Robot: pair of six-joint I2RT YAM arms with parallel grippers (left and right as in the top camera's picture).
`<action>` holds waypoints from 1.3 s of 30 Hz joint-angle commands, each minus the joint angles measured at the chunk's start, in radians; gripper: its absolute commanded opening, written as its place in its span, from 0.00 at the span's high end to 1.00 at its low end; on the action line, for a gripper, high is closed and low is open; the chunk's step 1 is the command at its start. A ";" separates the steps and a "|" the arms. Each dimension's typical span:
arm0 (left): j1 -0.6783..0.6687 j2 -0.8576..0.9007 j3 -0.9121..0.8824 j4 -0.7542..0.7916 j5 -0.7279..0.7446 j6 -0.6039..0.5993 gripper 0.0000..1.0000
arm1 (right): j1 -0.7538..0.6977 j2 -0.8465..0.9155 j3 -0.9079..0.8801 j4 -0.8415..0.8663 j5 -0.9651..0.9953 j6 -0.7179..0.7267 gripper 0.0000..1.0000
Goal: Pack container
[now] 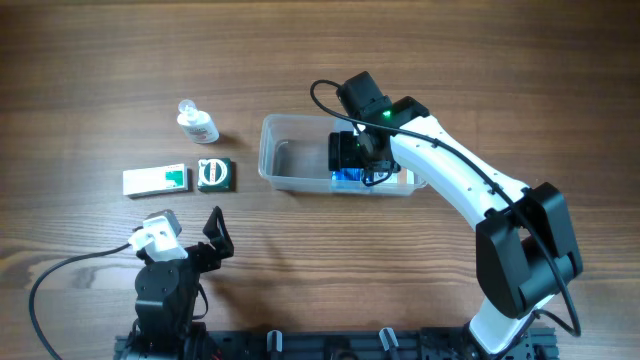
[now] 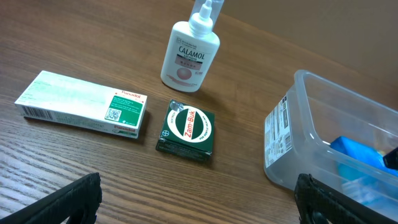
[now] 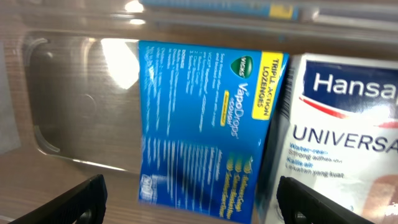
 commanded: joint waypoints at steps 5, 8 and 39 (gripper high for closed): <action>0.008 -0.009 -0.002 0.003 0.008 0.020 0.00 | -0.002 -0.023 0.041 -0.011 0.009 -0.035 0.16; 0.008 -0.009 -0.002 0.003 0.008 0.020 0.00 | 0.002 -0.045 0.051 -0.028 0.004 -0.036 0.38; 0.008 -0.009 -0.002 0.003 0.008 0.020 0.00 | 0.039 0.094 0.051 0.115 0.089 -0.084 0.96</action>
